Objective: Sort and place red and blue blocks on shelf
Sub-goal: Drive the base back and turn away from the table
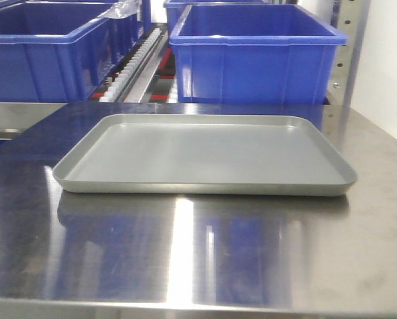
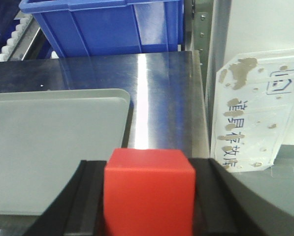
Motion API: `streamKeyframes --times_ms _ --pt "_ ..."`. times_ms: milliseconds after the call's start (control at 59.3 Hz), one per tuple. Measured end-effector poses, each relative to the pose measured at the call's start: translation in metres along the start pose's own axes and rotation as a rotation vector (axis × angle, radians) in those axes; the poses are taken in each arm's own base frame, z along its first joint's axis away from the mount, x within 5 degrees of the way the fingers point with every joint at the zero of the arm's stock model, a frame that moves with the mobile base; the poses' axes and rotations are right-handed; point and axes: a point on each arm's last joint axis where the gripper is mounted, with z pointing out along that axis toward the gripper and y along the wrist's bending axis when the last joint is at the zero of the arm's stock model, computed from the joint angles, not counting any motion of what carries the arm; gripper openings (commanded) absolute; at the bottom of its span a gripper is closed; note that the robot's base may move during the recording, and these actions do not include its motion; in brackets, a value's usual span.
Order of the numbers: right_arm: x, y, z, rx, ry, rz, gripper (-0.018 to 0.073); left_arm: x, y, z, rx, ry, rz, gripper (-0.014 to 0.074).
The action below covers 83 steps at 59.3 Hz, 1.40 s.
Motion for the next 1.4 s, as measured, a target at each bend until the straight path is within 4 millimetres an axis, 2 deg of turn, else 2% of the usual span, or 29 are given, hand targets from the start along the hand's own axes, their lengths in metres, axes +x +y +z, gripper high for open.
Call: streamKeyframes --times_ms 1399 --pt "0.0 0.0 0.0 0.0 0.0 0.0 0.0058 0.0 0.0 0.0 0.0 0.0 0.0 0.0122"
